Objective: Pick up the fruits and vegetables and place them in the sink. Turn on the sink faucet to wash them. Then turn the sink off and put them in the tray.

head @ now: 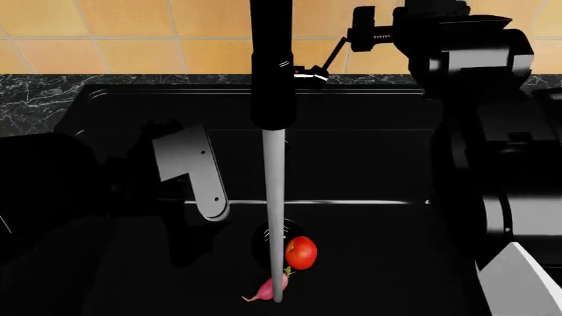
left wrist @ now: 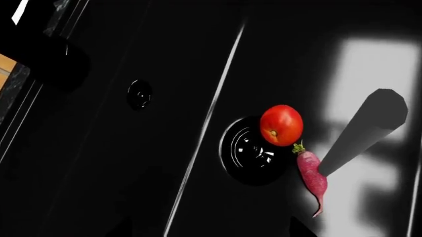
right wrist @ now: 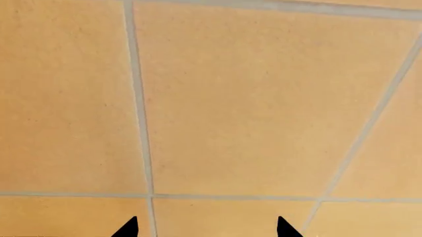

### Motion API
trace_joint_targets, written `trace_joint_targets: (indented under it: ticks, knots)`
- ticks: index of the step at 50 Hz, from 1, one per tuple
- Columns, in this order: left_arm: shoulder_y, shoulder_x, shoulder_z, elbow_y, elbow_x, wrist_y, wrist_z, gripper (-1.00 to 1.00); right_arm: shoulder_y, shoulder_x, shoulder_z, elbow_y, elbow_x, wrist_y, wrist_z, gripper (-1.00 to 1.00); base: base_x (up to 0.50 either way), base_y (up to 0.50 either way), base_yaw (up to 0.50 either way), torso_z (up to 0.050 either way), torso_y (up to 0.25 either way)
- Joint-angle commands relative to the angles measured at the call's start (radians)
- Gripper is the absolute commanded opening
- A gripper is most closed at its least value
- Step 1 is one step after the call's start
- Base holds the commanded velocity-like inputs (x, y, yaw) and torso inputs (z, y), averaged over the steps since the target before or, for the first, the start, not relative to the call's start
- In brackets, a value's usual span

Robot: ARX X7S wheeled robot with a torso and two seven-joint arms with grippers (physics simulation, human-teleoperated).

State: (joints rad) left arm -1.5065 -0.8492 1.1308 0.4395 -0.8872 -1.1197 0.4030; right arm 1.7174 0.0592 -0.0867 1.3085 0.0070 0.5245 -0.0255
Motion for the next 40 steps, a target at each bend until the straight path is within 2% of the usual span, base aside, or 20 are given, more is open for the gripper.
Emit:
trace_joint_targets:
  ticks: [1, 40]
  knots:
    - [0.003, 0.001, 0.005, -0.003, 0.003, 0.004, -0.001, 1.00, -0.014, 0.005, 0.015, 0.000, -0.001, 0.020, 0.040, 1.00, 0.00, 0.00, 0.00, 0.000, 0.000]
    - [0.006, -0.008, 0.008, -0.005, 0.001, 0.014, -0.001, 1.00, -0.056, -0.015, 0.016, 0.000, -0.003, 0.045, 0.045, 1.00, 0.00, 0.00, 0.00, 0.000, 0.000]
